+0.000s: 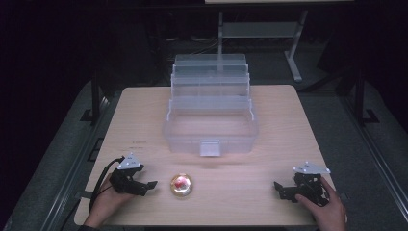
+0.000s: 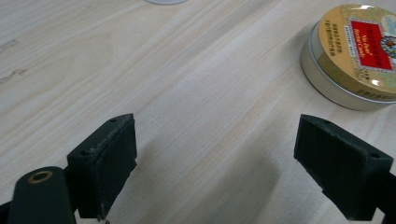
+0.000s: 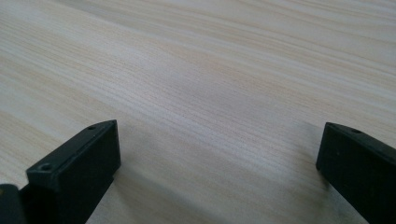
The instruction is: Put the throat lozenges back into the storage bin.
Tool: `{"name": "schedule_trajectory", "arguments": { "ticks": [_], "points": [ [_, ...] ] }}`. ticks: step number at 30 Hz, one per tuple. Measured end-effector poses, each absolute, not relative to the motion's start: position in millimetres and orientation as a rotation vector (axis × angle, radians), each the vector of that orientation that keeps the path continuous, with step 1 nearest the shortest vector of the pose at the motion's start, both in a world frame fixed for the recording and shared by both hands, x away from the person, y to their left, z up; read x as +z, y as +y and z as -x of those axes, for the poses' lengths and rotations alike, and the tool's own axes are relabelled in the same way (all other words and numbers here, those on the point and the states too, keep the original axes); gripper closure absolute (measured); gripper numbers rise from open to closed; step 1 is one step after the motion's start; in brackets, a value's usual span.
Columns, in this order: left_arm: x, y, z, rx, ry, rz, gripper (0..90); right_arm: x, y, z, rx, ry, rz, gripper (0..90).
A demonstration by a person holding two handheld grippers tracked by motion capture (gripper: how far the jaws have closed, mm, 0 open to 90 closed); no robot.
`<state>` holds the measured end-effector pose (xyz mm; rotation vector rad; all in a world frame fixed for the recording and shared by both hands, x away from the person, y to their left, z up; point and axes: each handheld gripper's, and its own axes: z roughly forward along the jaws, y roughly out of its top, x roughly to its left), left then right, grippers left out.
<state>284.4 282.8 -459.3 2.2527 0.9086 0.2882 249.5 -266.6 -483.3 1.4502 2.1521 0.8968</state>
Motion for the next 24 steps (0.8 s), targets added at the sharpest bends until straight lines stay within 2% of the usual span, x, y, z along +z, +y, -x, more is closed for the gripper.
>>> {"name": "schedule_trajectory", "arguments": {
  "ticks": [24],
  "points": [
    [-444,273,-284,0.234,0.863,-2.274,12.6,-483,-266,-250,0.896,2.151,-1.452,0.0]
  ]
}}
